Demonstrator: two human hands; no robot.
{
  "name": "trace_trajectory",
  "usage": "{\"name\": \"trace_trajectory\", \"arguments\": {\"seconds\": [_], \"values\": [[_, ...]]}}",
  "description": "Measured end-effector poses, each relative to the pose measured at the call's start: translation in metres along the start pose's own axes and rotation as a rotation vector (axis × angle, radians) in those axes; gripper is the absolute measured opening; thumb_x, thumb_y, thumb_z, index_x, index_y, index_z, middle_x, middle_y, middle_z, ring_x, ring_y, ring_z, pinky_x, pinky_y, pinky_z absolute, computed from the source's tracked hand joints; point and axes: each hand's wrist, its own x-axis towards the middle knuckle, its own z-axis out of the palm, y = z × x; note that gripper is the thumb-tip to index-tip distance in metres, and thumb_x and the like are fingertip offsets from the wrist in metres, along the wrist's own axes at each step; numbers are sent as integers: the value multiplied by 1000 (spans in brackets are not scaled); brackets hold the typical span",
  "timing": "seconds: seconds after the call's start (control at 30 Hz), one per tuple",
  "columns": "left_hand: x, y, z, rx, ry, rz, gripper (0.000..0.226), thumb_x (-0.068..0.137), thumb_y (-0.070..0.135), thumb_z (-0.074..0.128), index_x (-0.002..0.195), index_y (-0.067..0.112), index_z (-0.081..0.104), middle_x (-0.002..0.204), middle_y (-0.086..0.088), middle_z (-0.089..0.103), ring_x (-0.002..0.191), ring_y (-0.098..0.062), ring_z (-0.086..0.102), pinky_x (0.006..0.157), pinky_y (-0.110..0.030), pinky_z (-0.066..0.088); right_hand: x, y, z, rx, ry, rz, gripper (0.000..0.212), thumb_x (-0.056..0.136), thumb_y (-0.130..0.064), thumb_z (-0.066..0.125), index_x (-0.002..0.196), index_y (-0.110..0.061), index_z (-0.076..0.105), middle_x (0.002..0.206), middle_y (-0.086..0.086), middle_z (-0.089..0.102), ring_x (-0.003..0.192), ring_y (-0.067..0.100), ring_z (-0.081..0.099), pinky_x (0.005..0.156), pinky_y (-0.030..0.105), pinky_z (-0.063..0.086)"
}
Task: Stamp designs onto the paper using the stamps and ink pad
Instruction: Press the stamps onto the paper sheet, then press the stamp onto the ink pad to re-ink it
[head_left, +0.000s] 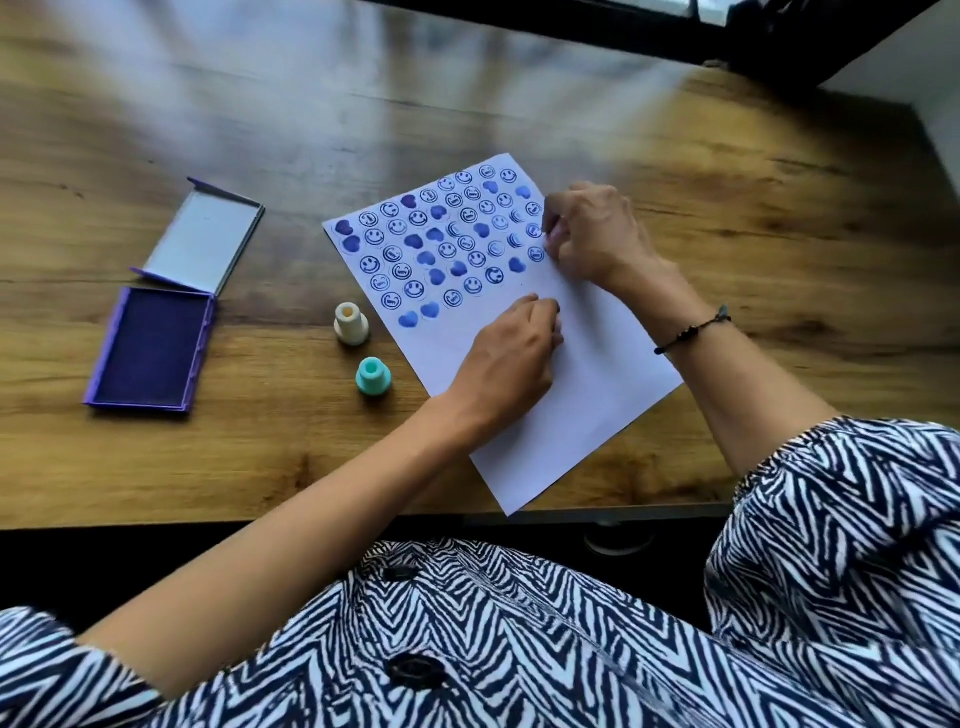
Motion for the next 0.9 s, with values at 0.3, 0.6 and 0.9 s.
{"name": "trace_trajectory", "arguments": {"seconds": [0.3,0.6,0.9], "values": [[3,5,-7,-35,-38,-82,23,93,15,36,107,1,49,107,-22,60,93,-37,54,61,-27,21,-32,7,-43,497,306,203,12,72,-6,55,79,-8,65,65,-1,67,40,-3,53,47,22,52],[9,3,-41,-770,194,-412,23,87,9,53,110,6,59,97,-11,64,85,-17,56,87,-39,49,-73,-24,-40,1046,88,264,9,77,-7,69,76,-13,62,71,8,62,47,11,57,53,23,55],[-1,-2,-58,-993,247,-380,3,85,12,57,89,11,56,76,0,61,63,-5,56,64,-16,49,-84,-60,-35,1103,30,197,9,76,-7,70,77,-12,62,70,7,61,50,12,60,60,24,58]]}}
